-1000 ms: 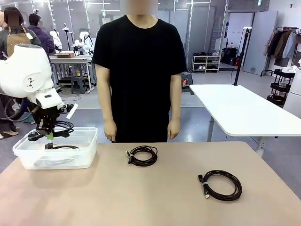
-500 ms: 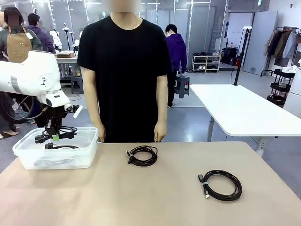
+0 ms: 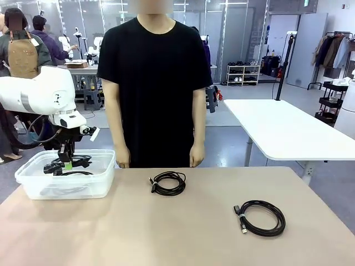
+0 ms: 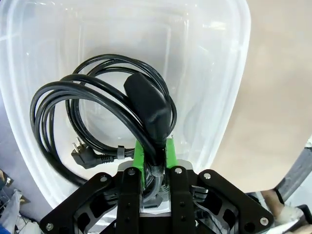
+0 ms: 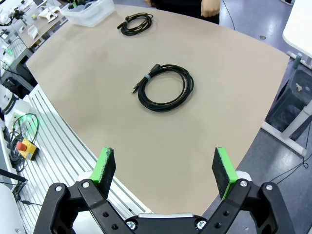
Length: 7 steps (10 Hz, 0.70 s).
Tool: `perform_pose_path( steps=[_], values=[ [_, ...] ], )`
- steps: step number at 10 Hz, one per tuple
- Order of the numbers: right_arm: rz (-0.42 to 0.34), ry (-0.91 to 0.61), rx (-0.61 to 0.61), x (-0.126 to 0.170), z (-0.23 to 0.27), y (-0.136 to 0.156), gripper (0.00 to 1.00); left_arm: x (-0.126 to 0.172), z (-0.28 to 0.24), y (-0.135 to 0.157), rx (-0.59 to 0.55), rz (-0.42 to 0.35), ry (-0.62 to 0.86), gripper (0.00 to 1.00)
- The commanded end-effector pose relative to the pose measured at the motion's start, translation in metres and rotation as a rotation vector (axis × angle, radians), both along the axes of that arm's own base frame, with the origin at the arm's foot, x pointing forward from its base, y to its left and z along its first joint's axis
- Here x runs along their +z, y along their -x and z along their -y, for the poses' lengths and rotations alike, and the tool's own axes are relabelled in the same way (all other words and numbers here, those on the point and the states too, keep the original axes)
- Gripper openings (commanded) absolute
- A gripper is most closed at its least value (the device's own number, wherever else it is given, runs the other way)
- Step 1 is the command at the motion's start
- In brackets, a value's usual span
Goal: Organize and store the cables.
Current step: Place the Power Cable into the Organizing box.
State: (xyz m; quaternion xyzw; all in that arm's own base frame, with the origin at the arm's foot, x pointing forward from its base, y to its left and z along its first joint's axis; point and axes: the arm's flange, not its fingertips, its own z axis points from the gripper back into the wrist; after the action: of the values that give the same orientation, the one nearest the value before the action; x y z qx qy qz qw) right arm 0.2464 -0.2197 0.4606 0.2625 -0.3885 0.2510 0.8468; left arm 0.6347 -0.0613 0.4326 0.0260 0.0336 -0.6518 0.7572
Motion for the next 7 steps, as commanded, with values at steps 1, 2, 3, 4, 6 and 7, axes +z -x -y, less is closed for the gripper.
perform_pose_path(
  steps=[1,2,3,4,6,7],
  values=[
    [0.014,0.004,0.01,0.0003,0.001,0.0011,1.0,0.0106,0.0026,-0.0053,0.018,-0.021,0.023,0.34],
    [0.014,0.004,0.01,0.0003,0.001,0.0011,1.0,0.0102,0.0021,-0.0059,0.024,-0.021,0.024,0.51],
    [0.014,0.004,0.01,0.0003,0.001,0.0011,1.0,0.0102,0.0002,-0.0053,0.032,-0.023,0.024,0.64],
    [0.014,0.004,0.01,0.0003,0.001,0.0011,1.0,0.0107,0.0003,-0.0047,0.036,-0.023,0.026,0.82],
    [0.014,0.004,0.01,0.0003,0.001,0.0011,1.0,0.0137,-0.0019,-0.0029,0.04,-0.015,0.025,1.0],
    [0.014,0.004,0.01,0.0003,0.001,0.0011,1.0,0.0146,-0.002,-0.0019,0.041,-0.014,0.025,1.0]
  ],
)
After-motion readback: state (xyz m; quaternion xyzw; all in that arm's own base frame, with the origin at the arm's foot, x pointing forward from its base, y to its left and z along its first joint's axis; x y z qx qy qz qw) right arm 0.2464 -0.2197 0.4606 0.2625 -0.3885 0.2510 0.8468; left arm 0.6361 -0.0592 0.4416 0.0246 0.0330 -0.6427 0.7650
